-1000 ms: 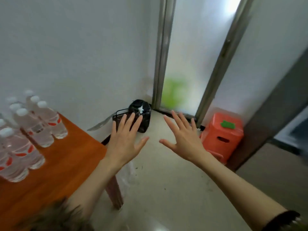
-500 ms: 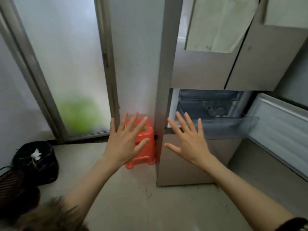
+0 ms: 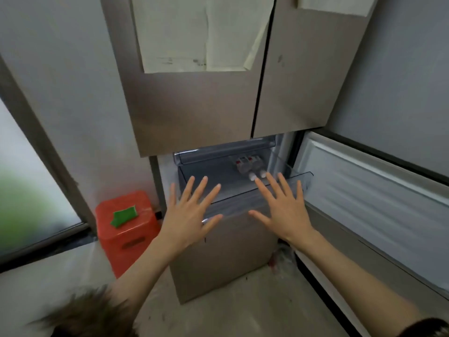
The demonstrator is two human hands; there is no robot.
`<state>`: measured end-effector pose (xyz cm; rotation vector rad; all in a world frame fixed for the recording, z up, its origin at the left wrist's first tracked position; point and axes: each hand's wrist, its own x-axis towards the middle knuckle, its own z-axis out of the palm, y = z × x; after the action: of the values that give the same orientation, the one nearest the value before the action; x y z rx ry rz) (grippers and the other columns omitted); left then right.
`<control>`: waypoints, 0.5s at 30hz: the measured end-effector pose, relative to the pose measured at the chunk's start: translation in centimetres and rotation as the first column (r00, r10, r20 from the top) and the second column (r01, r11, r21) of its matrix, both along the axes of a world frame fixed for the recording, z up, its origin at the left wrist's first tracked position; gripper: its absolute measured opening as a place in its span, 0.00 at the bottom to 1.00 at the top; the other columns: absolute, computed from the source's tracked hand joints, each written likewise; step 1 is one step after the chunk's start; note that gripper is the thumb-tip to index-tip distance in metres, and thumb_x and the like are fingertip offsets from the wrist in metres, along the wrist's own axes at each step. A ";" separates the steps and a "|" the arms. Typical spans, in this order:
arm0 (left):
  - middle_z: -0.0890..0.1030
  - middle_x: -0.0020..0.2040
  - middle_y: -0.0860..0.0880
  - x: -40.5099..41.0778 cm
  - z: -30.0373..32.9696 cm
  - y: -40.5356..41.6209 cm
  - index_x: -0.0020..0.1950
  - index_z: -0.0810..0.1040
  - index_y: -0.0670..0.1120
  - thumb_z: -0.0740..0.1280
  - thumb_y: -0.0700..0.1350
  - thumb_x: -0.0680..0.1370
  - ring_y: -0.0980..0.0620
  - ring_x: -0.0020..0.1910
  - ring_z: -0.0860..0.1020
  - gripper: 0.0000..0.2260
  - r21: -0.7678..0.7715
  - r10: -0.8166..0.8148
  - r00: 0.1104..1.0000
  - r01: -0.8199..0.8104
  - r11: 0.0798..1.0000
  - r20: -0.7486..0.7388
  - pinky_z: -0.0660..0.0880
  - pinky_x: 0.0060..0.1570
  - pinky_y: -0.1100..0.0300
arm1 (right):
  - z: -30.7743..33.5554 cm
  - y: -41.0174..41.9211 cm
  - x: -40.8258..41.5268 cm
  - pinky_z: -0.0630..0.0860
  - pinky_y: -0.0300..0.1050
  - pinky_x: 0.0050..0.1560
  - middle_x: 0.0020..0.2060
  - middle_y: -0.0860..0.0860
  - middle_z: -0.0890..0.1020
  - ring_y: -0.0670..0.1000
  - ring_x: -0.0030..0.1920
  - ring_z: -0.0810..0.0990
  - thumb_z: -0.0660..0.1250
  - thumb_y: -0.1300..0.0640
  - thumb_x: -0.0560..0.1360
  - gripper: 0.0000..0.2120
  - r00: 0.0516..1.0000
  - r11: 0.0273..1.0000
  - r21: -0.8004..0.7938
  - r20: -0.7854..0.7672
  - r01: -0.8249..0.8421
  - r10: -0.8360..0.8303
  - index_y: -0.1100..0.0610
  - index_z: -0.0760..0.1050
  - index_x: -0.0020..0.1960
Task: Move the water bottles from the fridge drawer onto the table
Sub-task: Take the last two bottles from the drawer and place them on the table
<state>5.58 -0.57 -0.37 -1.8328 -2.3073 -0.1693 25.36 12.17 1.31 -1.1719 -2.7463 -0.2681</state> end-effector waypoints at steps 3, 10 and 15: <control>0.39 0.75 0.52 0.4 -0.7 4.9 0.72 0.36 0.62 0.34 0.70 0.71 0.46 0.73 0.36 0.31 -0.023 -0.026 0.999 0.026 0.999 0.019 0.33 0.69 0.41 | -1.0 4.1 0.5 0.36 0.63 0.70 0.76 0.50 0.44 0.55 0.76 0.41 0.45 0.28 0.72 0.38 0.999 0.999 -0.041 -0.011 0.035 -0.036 0.44 0.40 0.76; 0.40 0.77 0.52 0.9 -3.0 16.0 0.73 0.36 0.60 0.33 0.69 0.69 0.47 0.75 0.37 0.33 -0.112 0.060 0.997 -0.054 0.992 0.051 0.34 0.69 0.40 | -3.3 15.4 0.2 0.38 0.63 0.71 0.77 0.50 0.44 0.54 0.76 0.42 0.37 0.27 0.68 0.39 1.000 0.992 -0.125 0.000 0.002 -0.002 0.44 0.39 0.75; 0.47 0.78 0.51 2.1 -4.3 23.1 0.74 0.39 0.60 0.42 0.67 0.75 0.44 0.76 0.46 0.30 -0.204 0.215 0.957 -0.175 0.963 0.194 0.40 0.71 0.39 | -4.2 23.0 -0.1 0.40 0.57 0.73 0.76 0.51 0.43 0.52 0.76 0.41 0.49 0.35 0.76 0.35 0.995 0.968 -0.233 0.012 -0.097 0.103 0.46 0.38 0.75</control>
<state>7.69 22.49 -4.70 -1.7253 -2.7225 -0.1335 25.22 35.18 -2.92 -1.0804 -2.9091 0.0540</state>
